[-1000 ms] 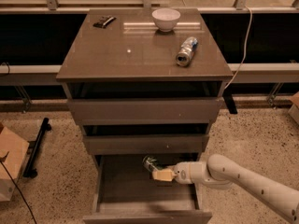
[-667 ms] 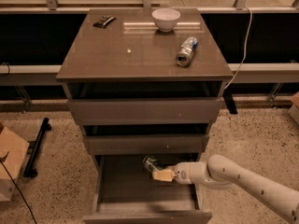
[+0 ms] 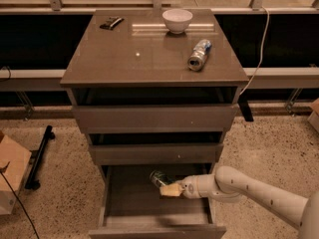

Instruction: Place green can into bottom drawer

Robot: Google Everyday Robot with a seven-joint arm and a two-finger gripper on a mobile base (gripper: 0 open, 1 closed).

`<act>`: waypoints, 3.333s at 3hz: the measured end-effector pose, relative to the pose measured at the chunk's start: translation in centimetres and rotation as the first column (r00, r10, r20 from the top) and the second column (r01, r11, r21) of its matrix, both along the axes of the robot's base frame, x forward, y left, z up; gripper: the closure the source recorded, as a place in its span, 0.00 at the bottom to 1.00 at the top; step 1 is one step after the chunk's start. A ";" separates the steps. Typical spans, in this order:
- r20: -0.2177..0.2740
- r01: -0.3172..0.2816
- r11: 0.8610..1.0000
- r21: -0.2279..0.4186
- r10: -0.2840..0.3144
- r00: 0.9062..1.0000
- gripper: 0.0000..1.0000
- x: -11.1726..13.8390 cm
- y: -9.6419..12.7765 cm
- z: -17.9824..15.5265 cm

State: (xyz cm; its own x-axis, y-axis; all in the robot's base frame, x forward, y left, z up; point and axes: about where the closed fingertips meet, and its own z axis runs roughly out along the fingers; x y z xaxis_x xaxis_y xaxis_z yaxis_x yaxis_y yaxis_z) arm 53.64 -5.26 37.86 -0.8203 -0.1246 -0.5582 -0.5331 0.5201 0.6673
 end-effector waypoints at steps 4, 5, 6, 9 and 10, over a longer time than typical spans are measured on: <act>-0.156 -0.031 1.000 0.005 0.031 0.987 1.00 1.0 1.9 -12.2; -0.191 0.009 0.999 0.033 -0.003 0.982 1.00 1.7 2.0 -15.4; -0.244 0.048 0.998 0.028 -0.039 0.969 0.97 1.9 1.9 -19.0; -0.290 0.075 0.991 -0.113 -0.105 0.951 0.28 0.4 1.5 -21.8; -0.293 0.077 0.990 -0.121 -0.110 0.950 0.04 0.1 1.7 -22.0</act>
Offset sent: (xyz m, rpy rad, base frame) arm -0.0022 0.0102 -0.0890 -0.0198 0.1292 0.0251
